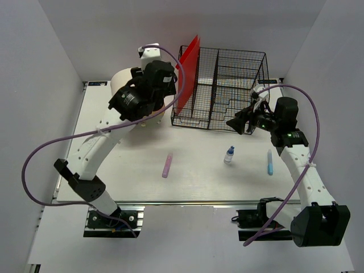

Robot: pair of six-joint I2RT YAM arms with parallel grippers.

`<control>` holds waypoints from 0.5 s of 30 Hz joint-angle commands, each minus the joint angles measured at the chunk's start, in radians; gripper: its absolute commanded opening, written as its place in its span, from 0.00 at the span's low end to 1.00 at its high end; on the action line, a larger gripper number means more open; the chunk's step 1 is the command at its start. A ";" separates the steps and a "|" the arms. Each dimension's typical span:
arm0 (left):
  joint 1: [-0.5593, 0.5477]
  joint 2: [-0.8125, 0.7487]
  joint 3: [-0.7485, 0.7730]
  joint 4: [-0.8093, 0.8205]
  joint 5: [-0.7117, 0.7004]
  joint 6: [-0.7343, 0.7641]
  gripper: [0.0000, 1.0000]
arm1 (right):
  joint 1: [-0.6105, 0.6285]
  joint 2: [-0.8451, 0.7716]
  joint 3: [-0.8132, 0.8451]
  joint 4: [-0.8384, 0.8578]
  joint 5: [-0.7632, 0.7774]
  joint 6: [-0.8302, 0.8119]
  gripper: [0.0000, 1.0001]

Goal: Organize the desk

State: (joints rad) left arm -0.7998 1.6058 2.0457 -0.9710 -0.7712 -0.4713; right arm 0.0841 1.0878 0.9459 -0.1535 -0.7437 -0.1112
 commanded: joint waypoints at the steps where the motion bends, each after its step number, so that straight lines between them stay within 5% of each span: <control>1: 0.068 0.006 0.005 0.029 -0.034 0.014 0.00 | -0.014 -0.020 -0.006 0.045 -0.023 0.004 0.66; 15: 0.312 0.049 -0.034 0.021 0.130 -0.009 0.00 | -0.026 -0.026 -0.006 0.046 -0.037 0.004 0.66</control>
State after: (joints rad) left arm -0.5041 1.7149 2.0342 -0.9760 -0.6865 -0.4713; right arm 0.0654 1.0851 0.9459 -0.1532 -0.7624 -0.1112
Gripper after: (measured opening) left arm 0.809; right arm 0.664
